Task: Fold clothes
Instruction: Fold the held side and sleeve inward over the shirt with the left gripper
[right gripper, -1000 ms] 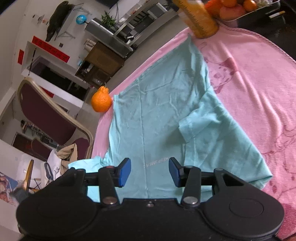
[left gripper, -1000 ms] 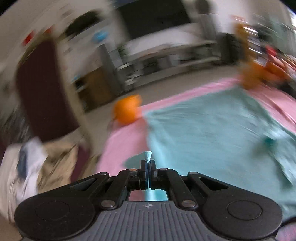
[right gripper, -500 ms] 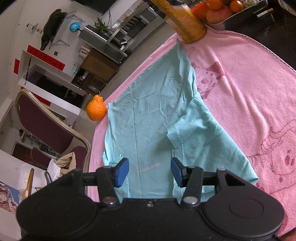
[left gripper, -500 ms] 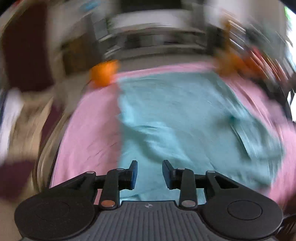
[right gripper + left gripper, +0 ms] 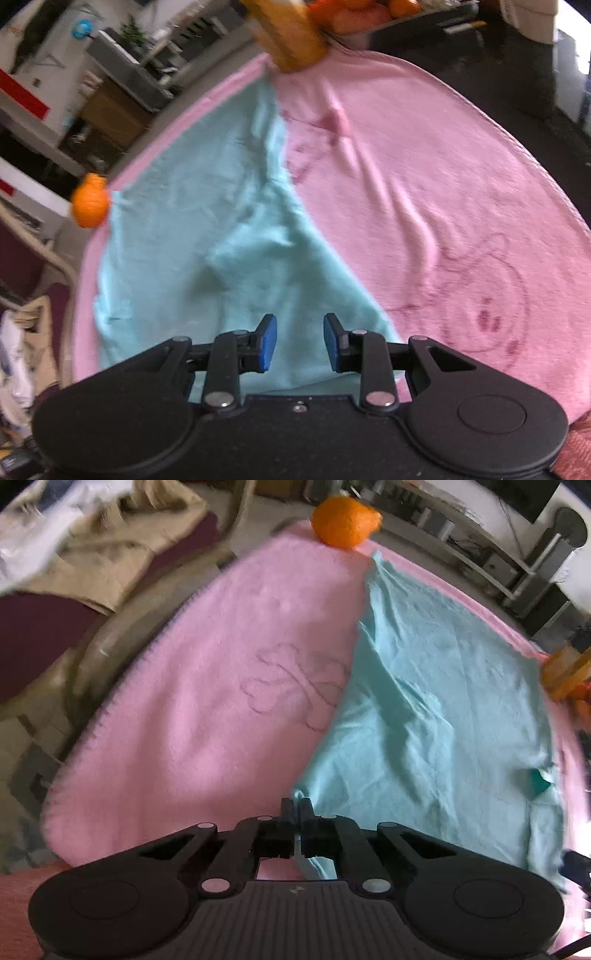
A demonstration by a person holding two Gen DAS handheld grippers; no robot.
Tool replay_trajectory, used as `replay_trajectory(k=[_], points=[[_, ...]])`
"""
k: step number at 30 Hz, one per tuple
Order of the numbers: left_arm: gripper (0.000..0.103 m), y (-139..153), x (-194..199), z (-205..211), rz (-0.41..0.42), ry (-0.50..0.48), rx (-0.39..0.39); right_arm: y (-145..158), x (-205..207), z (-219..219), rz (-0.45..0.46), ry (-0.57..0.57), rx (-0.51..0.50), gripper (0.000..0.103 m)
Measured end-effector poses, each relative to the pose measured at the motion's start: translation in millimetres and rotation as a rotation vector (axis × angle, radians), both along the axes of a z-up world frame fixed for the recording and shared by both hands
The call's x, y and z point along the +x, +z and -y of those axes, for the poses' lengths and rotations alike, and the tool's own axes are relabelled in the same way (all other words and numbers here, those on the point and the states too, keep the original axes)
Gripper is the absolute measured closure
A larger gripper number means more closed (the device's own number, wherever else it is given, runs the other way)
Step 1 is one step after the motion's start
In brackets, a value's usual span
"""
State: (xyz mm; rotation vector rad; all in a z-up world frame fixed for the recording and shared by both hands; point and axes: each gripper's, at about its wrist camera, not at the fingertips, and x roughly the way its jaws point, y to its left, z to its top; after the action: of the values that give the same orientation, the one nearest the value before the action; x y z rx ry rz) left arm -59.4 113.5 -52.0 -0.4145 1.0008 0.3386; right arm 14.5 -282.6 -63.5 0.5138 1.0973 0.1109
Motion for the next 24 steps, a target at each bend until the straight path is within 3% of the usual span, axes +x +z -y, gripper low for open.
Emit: replay_trajectory(k=[4, 7, 12, 13, 14, 15, 16, 20, 24], points=[[0.098, 0, -1, 9, -0.038, -0.012, 0.111, -9, 3, 1, -0.030, -0.003, -0.062, 0.080], [0.088, 5, -3, 19, -0.049, -0.055, 0.188, -8, 1, -3, -0.021, 0.023, -0.092, 0.079], [0.088, 30, -7, 27, 0.097, -0.070, 0.307, 10, -8, -1, 0.071, 0.020, -0.046, 0.073], [0.090, 33, -1, 28, 0.116, -0.086, 0.310, 14, -9, 1, 0.100, 0.009, -0.029, 0.075], [0.090, 35, 7, 30, 0.122, -0.103, 0.296, 17, -8, 2, 0.124, -0.007, -0.029, 0.089], [0.090, 33, 18, 31, 0.122, -0.121, 0.277, 16, -3, 2, 0.125, -0.018, -0.017, 0.096], [0.090, 32, 29, 32, 0.121, -0.139, 0.258, 15, 3, 2, 0.124, -0.029, -0.004, 0.098], [0.093, 8, 65, 22, 0.073, -0.115, 0.112, 0, 27, 4, 0.075, -0.068, 0.108, 0.097], [0.090, -4, 66, 18, 0.044, -0.083, 0.073, -22, 38, 4, -0.010, -0.105, 0.111, 0.097]])
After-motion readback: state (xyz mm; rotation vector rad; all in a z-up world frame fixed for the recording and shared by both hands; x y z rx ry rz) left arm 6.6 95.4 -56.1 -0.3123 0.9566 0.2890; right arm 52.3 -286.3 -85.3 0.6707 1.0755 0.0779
